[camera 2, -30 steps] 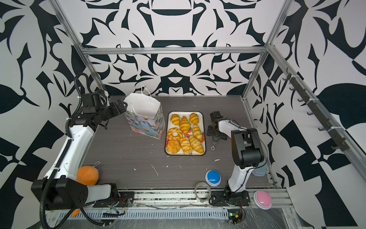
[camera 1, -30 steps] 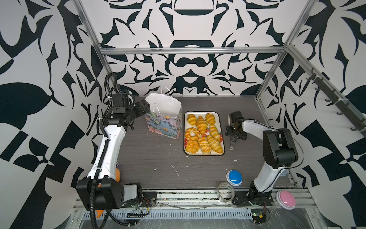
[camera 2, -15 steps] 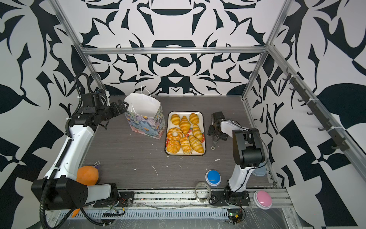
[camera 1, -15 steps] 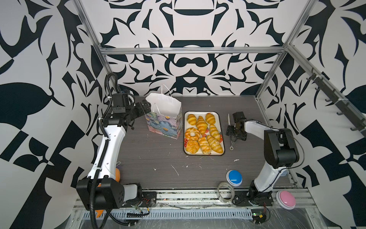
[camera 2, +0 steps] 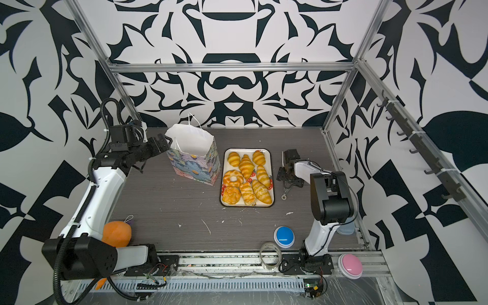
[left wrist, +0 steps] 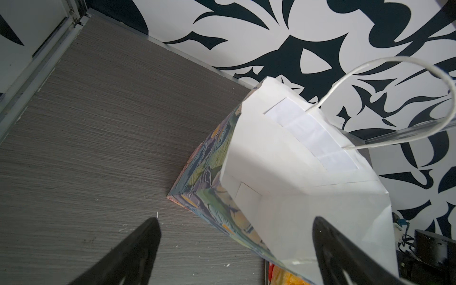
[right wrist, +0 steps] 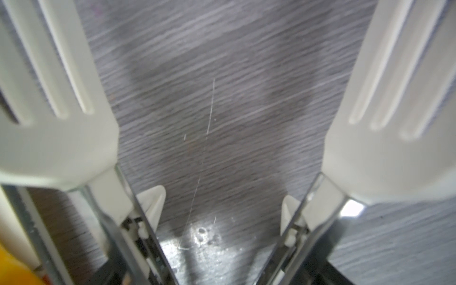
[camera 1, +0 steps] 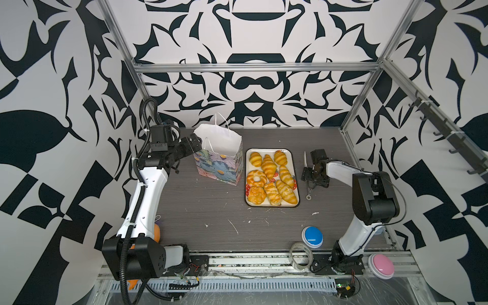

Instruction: Place the fake bread into the paper bag

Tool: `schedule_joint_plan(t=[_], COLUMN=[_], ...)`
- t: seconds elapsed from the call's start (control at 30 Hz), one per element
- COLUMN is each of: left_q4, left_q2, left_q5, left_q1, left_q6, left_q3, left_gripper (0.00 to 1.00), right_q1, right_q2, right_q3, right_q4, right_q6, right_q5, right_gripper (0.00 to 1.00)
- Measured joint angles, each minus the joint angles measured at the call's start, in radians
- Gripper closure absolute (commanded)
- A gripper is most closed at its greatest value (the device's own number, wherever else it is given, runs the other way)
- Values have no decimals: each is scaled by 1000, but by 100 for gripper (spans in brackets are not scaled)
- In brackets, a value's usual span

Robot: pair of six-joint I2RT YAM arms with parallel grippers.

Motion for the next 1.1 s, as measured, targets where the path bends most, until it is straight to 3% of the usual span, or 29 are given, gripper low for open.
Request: schedule_joint_plan(t=[0.37, 0.57, 0.87, 1.1], left_q4=[4, 4, 5, 5], left_q2=[-1, -2, -2, -2], left_q5=[3, 3, 3, 3], left_q1=[0, 0, 0, 0], left_q6=[-2, -3, -3, -3], left_q3=[0, 0, 0, 0], left_gripper=[1, 1, 1, 1], right_q1=[4, 5, 9, 9], right_q2=[-38, -36, -34, -51], right_q3=[-47, -44, -41, -30], right_q4=[3, 3, 2, -53], right_q6=[0, 0, -1, -12], right_q5=[0, -4, -4, 0], right_gripper=[12, 26, 37, 41])
